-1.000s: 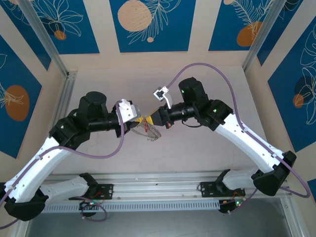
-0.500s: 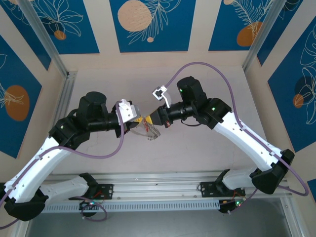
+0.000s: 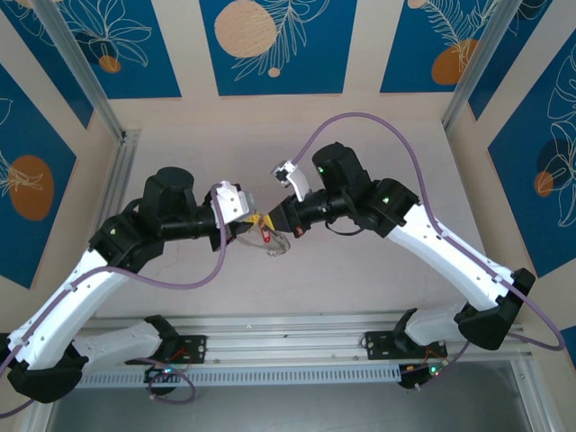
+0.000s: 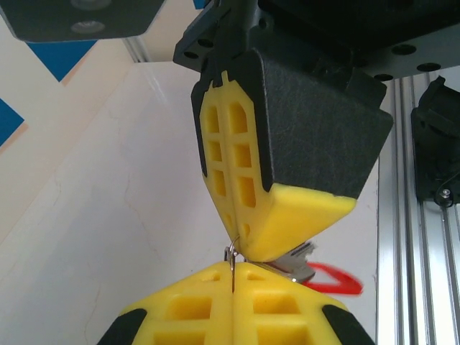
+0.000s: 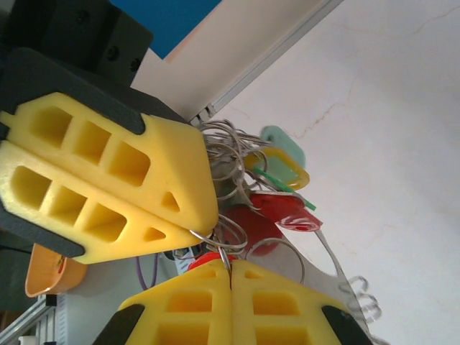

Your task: Put the keys on the keyring

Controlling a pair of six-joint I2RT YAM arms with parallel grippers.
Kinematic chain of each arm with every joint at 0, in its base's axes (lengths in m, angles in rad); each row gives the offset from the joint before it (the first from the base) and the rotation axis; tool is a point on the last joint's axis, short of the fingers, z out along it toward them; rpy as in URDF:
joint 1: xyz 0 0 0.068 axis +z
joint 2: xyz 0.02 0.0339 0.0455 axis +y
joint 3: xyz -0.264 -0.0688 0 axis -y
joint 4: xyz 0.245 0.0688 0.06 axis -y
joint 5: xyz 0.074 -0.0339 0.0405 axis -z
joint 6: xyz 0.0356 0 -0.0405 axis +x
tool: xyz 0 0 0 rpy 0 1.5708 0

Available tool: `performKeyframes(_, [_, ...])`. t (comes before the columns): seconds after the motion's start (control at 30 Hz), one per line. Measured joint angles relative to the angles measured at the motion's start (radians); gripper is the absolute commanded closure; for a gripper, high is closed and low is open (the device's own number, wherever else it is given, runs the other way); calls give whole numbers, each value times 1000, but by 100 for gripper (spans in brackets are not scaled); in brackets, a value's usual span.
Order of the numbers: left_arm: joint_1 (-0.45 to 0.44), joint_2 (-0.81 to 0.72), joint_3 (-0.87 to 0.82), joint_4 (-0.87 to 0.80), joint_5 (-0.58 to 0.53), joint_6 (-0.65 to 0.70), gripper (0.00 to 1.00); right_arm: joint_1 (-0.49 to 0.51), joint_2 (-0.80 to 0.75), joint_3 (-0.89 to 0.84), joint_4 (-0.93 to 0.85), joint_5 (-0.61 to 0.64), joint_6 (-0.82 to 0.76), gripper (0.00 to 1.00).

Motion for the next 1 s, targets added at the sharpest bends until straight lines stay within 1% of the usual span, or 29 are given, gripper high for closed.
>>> performKeyframes(0.27, [0,0,0,-1,-1,0,100,1,5,3,-8,32,-2,100])
performKeyframes(0.43, [0,0,0,2,0,0,100,-10,5,3,-18,30,-2,100])
performKeyframes(0.47, [0,0,0,3,0,0,100,-13,5,3,-18,25,-2,98])
performKeyframes(0.6, [0,-1,0,9,8,-1,100,-28,5,3,-17,5,0,74])
performKeyframes(0.7, [-1,-11,0,14,20,-4,100,-43,3,0,-18,5,-6,63])
performKeyframes(0.77, [-1,-18,0,19,26,-4,100,-46,-3,0,-18,5,-12,60])
performKeyframes(0.87, [-1,-26,0,26,38,-8,100,-46,-29,-13,-17,11,-27,60])
performKeyframes(1.0, [-2,-31,0,27,55,-13,100,-48,-136,-112,33,28,-69,59])
